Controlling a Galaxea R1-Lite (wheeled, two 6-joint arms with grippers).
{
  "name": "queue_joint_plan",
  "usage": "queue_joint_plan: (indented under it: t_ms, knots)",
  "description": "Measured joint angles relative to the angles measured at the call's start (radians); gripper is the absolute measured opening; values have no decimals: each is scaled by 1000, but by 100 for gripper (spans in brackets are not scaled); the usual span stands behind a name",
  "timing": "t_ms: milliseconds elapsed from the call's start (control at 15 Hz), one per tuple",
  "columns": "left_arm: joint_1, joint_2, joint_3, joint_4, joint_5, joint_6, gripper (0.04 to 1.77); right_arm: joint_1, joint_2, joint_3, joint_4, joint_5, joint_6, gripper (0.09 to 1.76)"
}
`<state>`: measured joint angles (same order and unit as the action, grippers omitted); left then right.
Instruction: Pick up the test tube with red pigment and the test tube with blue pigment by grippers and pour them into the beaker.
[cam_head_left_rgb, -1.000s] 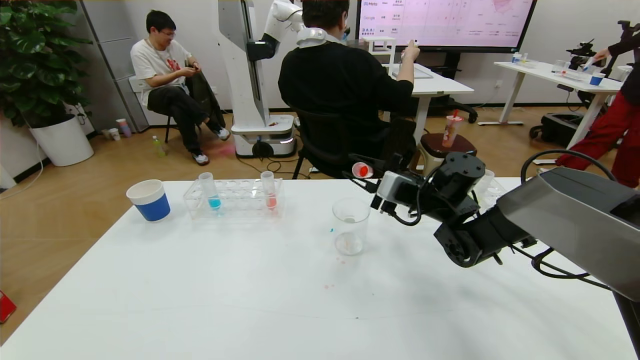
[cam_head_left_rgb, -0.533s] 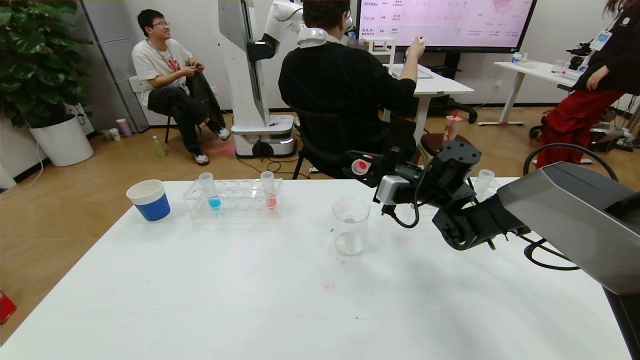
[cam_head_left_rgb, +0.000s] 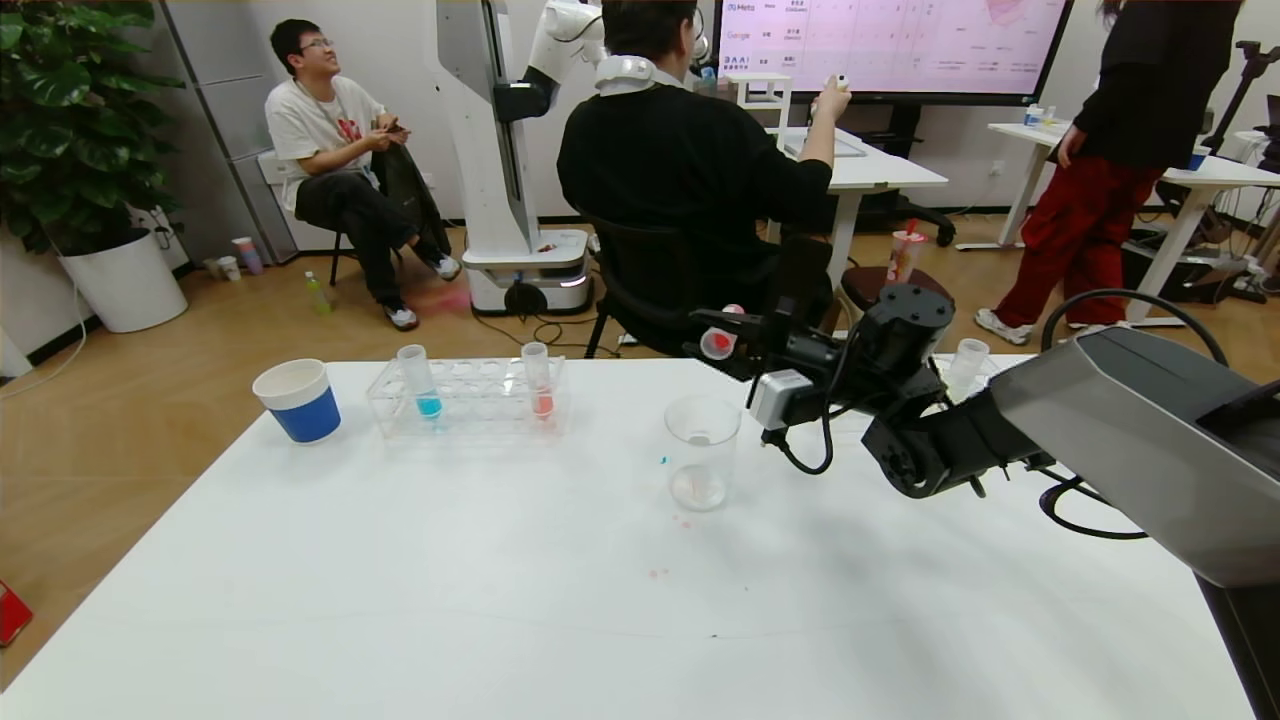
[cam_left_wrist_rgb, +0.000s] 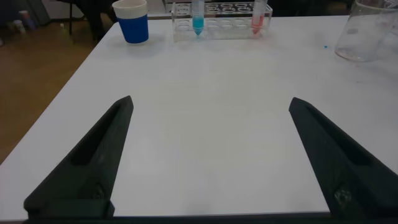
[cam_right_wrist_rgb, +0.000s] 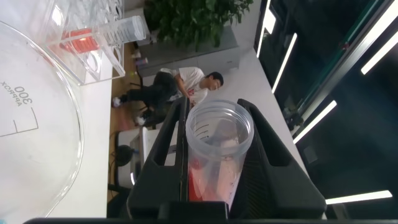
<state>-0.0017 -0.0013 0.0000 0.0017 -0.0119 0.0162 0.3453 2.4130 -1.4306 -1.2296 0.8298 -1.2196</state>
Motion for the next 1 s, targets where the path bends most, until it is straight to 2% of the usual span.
queue_joint_plan:
  t_ms: [533, 1000]
  knots:
    - [0, 0, 0, 0, 0, 0, 175, 0, 11, -43, 16, 59, -137, 51]
    - [0, 0, 0, 0, 0, 1, 175, -1, 19, -43, 7, 72, -226, 51]
